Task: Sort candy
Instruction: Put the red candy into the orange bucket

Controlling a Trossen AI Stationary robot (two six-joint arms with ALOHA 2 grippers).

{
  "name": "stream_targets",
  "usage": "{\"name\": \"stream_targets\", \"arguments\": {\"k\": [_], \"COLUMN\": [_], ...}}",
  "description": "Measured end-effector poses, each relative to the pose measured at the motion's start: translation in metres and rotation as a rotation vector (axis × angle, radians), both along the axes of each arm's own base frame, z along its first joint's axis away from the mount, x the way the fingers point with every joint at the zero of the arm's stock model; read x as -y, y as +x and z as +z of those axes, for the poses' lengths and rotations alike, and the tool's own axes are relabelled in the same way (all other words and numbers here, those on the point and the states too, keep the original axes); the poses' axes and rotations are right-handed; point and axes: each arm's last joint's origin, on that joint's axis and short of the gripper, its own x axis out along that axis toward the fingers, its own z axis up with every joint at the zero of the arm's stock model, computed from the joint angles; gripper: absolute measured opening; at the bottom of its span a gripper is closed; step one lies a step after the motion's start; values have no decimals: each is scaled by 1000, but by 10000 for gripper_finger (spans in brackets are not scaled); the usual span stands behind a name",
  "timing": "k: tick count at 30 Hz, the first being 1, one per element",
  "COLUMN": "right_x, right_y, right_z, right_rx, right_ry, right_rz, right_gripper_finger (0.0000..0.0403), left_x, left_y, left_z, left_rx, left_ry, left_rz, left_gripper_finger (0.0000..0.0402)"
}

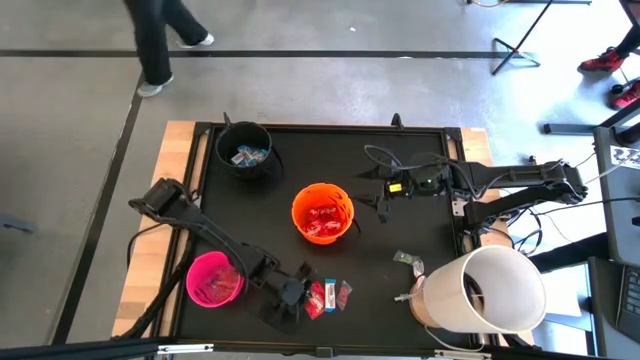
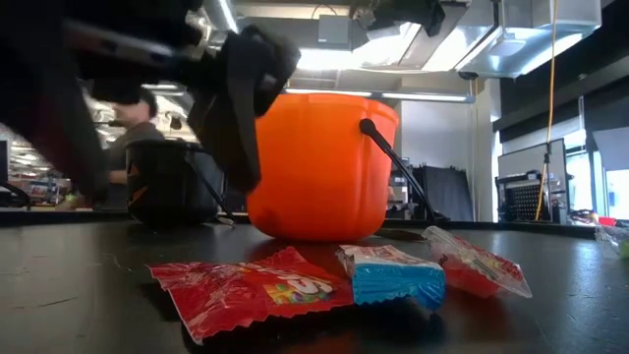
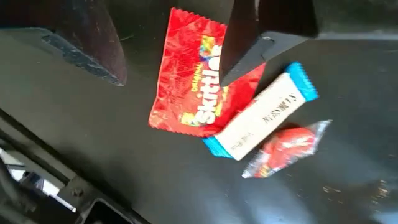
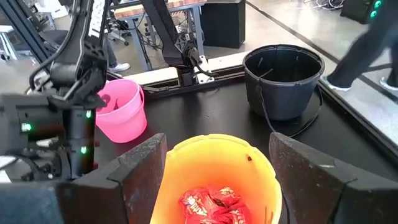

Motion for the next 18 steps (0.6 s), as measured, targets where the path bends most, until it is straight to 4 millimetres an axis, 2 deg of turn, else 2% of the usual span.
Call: {"name": "stream_targets", "arguments": {"k": [6, 18], "right_x": [0, 0], "right_y": [0, 0], "right_z": [0, 0], "right_rx": [2, 2], "right_ry": [42, 69], "right_rz": [-13, -19], "right_gripper_finger": [285, 285], "left_x": [2, -11], "left_y": [4, 14], "left_z": [-22, -38], "left_rx": [-34, -87], "left_ry": [19, -9], "left_rz": [8, 174], "left_gripper_finger": [254, 239]}}
